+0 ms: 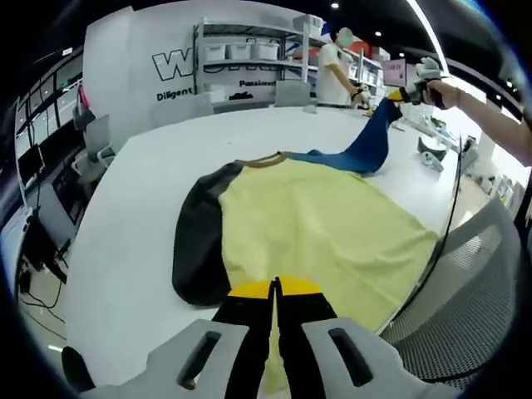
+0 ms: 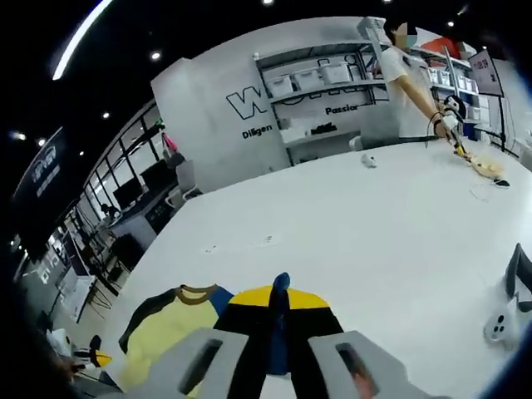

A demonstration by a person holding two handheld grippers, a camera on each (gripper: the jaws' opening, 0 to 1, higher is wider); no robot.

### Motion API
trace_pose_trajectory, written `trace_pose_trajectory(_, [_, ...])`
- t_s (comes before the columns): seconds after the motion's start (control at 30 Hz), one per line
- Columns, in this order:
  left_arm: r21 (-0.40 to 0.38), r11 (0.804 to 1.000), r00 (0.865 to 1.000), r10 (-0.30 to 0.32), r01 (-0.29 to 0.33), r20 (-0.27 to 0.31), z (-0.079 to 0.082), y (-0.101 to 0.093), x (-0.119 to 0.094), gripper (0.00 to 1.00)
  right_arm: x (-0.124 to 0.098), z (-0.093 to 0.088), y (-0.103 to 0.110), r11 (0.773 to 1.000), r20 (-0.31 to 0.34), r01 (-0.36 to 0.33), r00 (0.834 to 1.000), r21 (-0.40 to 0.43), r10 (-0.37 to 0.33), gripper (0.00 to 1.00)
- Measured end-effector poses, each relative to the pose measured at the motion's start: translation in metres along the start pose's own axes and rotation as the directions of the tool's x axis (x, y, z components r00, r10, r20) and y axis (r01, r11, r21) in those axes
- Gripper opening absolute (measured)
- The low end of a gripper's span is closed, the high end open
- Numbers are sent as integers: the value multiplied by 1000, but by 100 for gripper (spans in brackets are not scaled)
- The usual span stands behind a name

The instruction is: Fold the garment on the visible template until the final outline fits inside the template.

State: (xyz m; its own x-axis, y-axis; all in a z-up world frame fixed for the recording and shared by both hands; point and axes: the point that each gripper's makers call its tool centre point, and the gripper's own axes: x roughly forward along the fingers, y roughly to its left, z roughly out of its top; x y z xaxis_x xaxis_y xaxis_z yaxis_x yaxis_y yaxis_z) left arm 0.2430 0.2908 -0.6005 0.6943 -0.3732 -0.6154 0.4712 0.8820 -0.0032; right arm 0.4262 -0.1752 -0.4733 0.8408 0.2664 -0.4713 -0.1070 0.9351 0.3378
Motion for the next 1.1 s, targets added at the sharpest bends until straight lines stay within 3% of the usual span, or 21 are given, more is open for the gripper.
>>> trace_pose_trajectory(0.23, [0, 1000, 1000, 2, -2, 16, 1, 0, -1, 0, 9, 1, 40, 996, 2, -91, 996, -2, 91, 0])
trace_pose_trajectory(0.27, [1, 1000, 1000, 2, -2, 16, 1, 2, 0, 0, 9, 1, 60, 990, -10, -125, 992, -60, 124, 0])
trace_pose_trajectory(0.4, [-13, 1000, 1000, 3, -3, 18, 1, 7, 1, 0, 8, 3, 90, 981, -22, -189, 982, -43, 188, 0])
trace_pose_trajectory(0.57, [19, 999, 999, 40, -40, 22, 3, 18, 3, 0, 14, 5, 121, 965, -32, -264, 964, -4, 264, 0])
trace_pose_trajectory(0.7, [-13, 999, 998, 51, -50, 47, 9, 30, 1, 0, 22, -2, 152, 942, -56, -335, 940, 23, 336, 0])
trace_pose_trajectory(1.1, [-30, 998, 998, 49, -48, 48, 3, 28, 2, 0, 48, -16, 205, 912, -73, -406, 909, 62, 410, 0])
